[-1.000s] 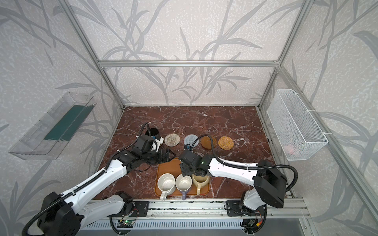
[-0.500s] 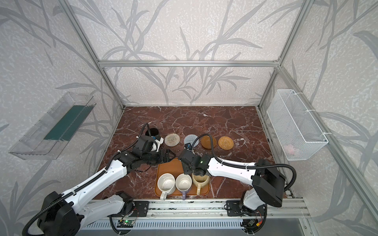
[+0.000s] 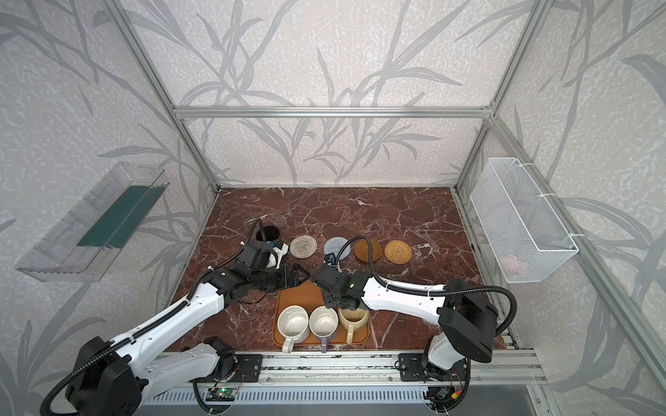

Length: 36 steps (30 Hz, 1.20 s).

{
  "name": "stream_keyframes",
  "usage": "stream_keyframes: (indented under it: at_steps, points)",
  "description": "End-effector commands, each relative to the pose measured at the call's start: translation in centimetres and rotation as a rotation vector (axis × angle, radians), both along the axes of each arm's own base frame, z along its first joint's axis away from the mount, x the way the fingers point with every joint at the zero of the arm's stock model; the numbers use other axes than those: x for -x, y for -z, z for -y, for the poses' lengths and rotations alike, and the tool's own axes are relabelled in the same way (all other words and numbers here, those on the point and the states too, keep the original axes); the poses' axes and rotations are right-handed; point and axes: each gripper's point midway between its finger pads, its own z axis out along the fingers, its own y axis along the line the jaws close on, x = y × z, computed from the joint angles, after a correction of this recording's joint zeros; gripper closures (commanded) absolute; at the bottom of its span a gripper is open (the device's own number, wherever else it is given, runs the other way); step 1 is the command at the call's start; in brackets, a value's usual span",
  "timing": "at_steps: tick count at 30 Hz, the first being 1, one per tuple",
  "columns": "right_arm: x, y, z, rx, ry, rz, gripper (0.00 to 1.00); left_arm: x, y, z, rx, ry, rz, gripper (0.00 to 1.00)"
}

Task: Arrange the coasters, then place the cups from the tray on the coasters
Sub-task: 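Lower the right gripper onto the light blue mug and grasp its rim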

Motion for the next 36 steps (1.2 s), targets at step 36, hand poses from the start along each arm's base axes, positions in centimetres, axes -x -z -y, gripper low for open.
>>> stream_keyframes:
  at_steps: [36]
  points:
    - [-1.7, -5.4, -2.4, -0.106, -0.059, 0.135, 1.0, -1.4, -3.9, 0.6, 0.117, -0.075, 0.113, 0.07]
